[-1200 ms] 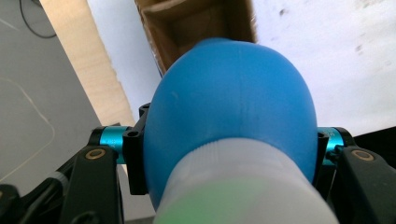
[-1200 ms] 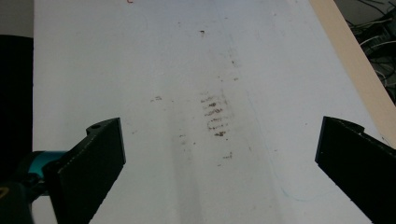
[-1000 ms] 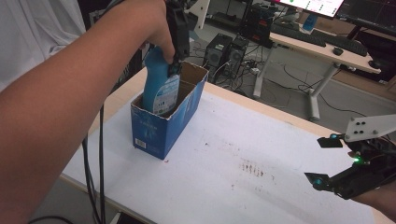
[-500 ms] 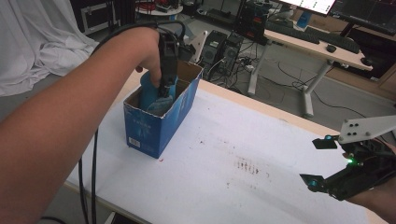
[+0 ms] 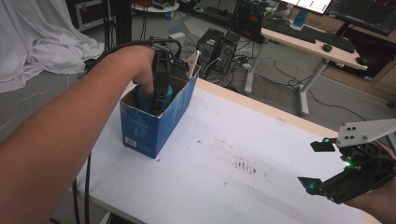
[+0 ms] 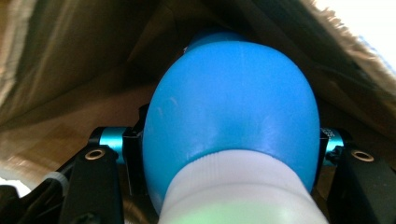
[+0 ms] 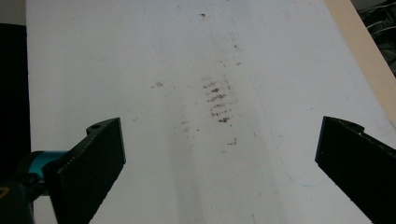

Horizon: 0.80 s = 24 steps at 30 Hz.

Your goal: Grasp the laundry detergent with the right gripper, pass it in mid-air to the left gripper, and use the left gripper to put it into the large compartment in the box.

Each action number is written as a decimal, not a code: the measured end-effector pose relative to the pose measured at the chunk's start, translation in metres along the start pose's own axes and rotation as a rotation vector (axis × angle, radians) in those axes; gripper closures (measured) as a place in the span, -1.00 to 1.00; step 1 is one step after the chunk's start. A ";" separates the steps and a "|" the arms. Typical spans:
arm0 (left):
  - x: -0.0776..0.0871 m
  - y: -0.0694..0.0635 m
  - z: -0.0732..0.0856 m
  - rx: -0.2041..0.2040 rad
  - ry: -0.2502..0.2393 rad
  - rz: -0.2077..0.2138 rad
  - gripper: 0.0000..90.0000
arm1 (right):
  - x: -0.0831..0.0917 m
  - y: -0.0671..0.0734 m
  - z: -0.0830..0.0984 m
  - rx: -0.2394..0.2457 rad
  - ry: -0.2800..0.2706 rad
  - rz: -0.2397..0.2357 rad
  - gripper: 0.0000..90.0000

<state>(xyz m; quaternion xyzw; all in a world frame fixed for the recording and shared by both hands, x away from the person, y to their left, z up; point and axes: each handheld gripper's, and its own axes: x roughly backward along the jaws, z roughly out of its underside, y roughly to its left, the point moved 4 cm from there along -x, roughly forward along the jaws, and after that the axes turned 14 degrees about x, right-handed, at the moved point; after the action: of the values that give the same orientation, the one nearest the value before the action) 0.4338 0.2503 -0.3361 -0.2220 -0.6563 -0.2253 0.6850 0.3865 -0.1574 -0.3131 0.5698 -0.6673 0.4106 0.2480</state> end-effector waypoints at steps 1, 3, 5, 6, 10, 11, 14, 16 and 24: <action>-0.001 0.000 0.000 -0.005 -0.002 0.000 -0.15 | 0.000 0.000 0.000 -0.002 0.000 0.000 -0.98; 0.000 0.001 -0.001 -0.003 -0.013 0.004 -0.15 | -0.001 0.001 0.000 -0.002 0.003 -0.002 -0.98; -0.001 0.001 -0.001 -0.010 0.000 0.003 -0.15 | -0.003 0.001 0.000 -0.001 0.004 -0.004 -0.98; -0.001 0.001 -0.001 -0.003 -0.007 0.006 -0.15 | -0.003 0.002 0.000 -0.001 0.004 -0.006 -0.98; -0.002 0.001 -0.002 0.010 -0.005 0.011 -0.16 | -0.005 0.002 0.001 -0.002 0.003 -0.009 -0.98; -0.002 0.001 -0.002 0.011 -0.005 0.011 -0.16 | -0.006 0.003 0.001 -0.002 0.002 -0.008 -0.98; -0.002 0.002 -0.002 0.013 -0.003 0.013 -0.17 | -0.007 0.003 0.002 -0.005 0.006 -0.010 -0.98; -0.001 0.002 -0.001 0.021 -0.007 0.016 -0.29 | -0.008 0.003 0.003 -0.003 0.006 -0.012 -0.98; 0.006 0.003 0.001 0.026 -0.008 0.002 -0.37 | -0.009 0.003 0.003 -0.001 0.006 -0.016 -0.98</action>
<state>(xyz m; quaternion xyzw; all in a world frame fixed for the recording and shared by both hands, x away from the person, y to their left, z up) 0.4350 0.2532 -0.3305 -0.2146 -0.6619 -0.2149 0.6853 0.3862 -0.1548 -0.3227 0.5735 -0.6622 0.4103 0.2535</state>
